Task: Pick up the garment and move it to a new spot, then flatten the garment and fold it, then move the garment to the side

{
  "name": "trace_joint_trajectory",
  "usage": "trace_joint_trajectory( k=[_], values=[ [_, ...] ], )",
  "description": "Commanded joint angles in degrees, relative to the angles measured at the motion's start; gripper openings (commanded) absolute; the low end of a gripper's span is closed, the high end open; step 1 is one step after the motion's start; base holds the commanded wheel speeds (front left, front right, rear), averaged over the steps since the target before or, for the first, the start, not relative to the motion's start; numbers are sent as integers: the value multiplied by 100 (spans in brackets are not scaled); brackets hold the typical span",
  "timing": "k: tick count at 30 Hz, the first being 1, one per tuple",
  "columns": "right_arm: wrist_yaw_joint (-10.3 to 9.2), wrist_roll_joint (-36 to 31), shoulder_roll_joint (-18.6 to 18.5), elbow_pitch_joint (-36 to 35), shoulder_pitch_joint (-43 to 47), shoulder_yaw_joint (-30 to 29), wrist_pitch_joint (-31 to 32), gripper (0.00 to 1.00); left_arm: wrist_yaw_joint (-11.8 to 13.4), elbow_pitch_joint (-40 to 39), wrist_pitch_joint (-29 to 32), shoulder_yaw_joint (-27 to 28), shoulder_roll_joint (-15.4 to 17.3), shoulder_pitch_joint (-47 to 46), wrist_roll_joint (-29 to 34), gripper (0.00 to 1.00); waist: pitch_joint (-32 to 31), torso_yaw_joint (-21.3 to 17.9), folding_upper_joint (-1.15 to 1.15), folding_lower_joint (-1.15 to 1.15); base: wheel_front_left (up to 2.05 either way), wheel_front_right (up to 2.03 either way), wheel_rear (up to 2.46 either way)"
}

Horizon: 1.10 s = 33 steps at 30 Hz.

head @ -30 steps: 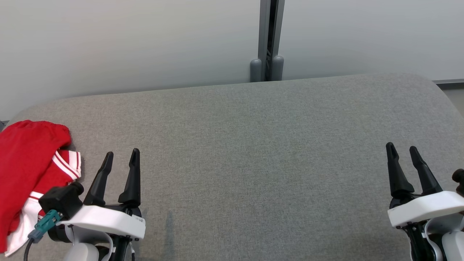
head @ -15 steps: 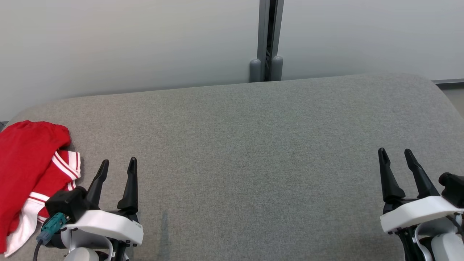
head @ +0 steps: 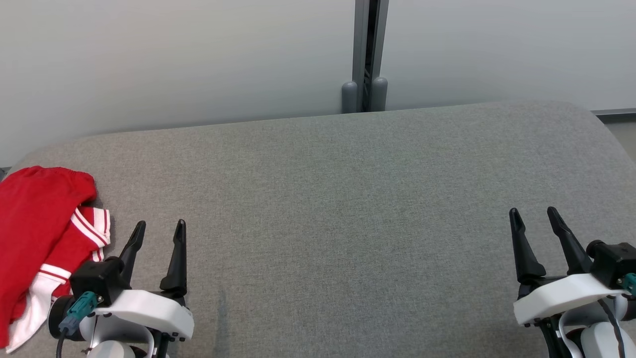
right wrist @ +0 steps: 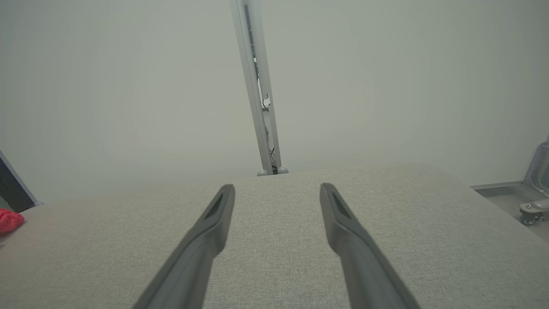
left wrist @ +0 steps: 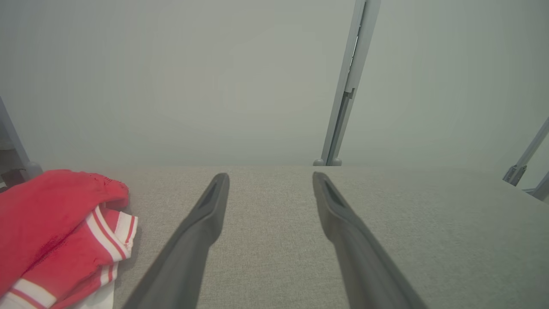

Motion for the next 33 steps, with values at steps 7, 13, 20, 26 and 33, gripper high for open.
trace_joint_trajectory(
  k=[7, 13, 20, 26, 33],
  values=[
    [0, -278, 31, 17, -15, -4, -90, 100, -17, 16, 22, -30, 35, 6, 227, 100, -9, 4, 0, 0, 0, 0, 0],
    [0, -181, 72, 64, 4, 2, -186, 100, -27, 12, 85, -34, 22, 12, 304, 100, -12, 10, 0, 0, 0, 0, 0],
    [0, -266, 77, 93, 45, 76, -249, 100, 4, 46, 112, -49, 49, 24, 452, 100, -26, 3, 0, 0, 0, 0, 0],
    [0, -393, 50, 133, 43, 123, -331, 100, 0, 30, 142, -89, 62, -24, 577, 100, -22, 9, 0, 0, 0, 0, 0],
    [0, -309, 58, 153, 38, 105, -343, 100, 20, 38, 183, -103, 55, -30, 481, 100, -20, 5, 0, 0, 0, 0, 0]
  ],
)
